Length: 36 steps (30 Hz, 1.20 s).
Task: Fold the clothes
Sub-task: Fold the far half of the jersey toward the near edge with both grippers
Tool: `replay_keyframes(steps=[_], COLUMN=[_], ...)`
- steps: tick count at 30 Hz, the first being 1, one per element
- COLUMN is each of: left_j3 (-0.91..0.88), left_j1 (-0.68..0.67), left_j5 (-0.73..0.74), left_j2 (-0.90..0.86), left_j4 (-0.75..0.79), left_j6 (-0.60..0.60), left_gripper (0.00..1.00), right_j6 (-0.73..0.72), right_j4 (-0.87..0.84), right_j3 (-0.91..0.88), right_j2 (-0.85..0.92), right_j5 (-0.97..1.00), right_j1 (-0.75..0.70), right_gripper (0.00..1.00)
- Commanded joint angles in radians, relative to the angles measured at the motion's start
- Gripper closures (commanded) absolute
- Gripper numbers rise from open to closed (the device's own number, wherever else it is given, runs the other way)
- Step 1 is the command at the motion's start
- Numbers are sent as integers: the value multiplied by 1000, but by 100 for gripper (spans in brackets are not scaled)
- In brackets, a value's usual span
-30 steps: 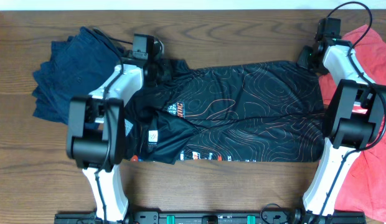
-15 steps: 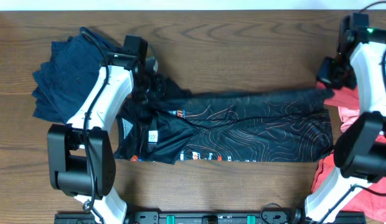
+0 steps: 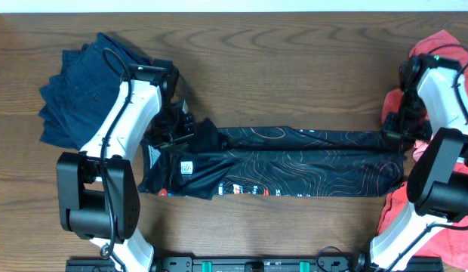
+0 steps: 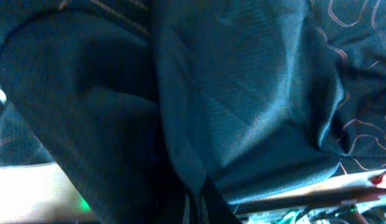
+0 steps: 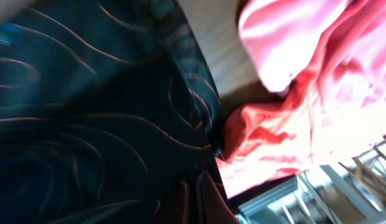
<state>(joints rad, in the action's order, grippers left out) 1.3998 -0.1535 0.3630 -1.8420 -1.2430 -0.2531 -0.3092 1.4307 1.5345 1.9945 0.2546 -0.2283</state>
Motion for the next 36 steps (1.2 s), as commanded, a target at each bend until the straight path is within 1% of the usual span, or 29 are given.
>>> replay_keyframes(steps=[1,2,3,4,7,9,13,18,20,21,22,24,25,27,29,31,32,35,36], left_j3=[-22,-21,-21,-21,-21,-21,-21,-21,-21,-22,-22,-21,-22,-22,-22,-21,-22,-21,-21], left_j1=[-3,-3,-3,-3,-3,-2,-2,-20,-42,-53,-63,-82,-89,-93,-93,-94,-94,-96,-96], left_j5=[-15,-16,-16,-16,-16,-16,-2,71,47,23,-6,-68,-100,-136,-137,-136,-136,-135,-135], left_j2=[19,19,20,21,21,21,21,21,17,14,11,-3,-14,-41,-71,-103,-117,-158,-169], left_j4=[-51,-74,-92,-107,-122,-105,-19,158,242,277,310,371,394,420,436,455,463,476,478], left_j6=[20,20,20,23,51,51,50,84,92,91,83,54,36,-6,-29,-30,-30,-30,-30], left_gripper=[92,87,78,73,66,66,66,64,40,22,21,16,12,10,10,11,13,35,40], right_j6=[-27,-27,-27,-27,-27,-27,-26,12,12,12,16,30,34,35,45,45,45,45,45], right_j4=[-13,-11,-7,-4,2,2,-4,-23,-26,-25,-24,-24,-24,-21,-13,-7,-5,-4,-4], right_j3=[-52,-58,-58,-58,-58,-58,-58,-60,-60,-60,-60,-60,-60,-60,-60,-60,-60,-60,-60], right_j2=[8,8,8,8,7,7,7,7,7,7,7,7,7,7,7,7,7,7,7], right_j5=[42,42,42,47,52,44,7,-55,-71,-80,-87,-103,-107,-106,-106,-106,-106,-106,-106], right_j1=[-23,-26,-27,-30,-37,-39,-39,-37,-37,-37,-37,-37,-37,-37,-37,-37,-37,-37,-37], right_gripper=[96,93,90,88,85,84,83,83,83,83,83,83,83,83,83,83,83,84,84])
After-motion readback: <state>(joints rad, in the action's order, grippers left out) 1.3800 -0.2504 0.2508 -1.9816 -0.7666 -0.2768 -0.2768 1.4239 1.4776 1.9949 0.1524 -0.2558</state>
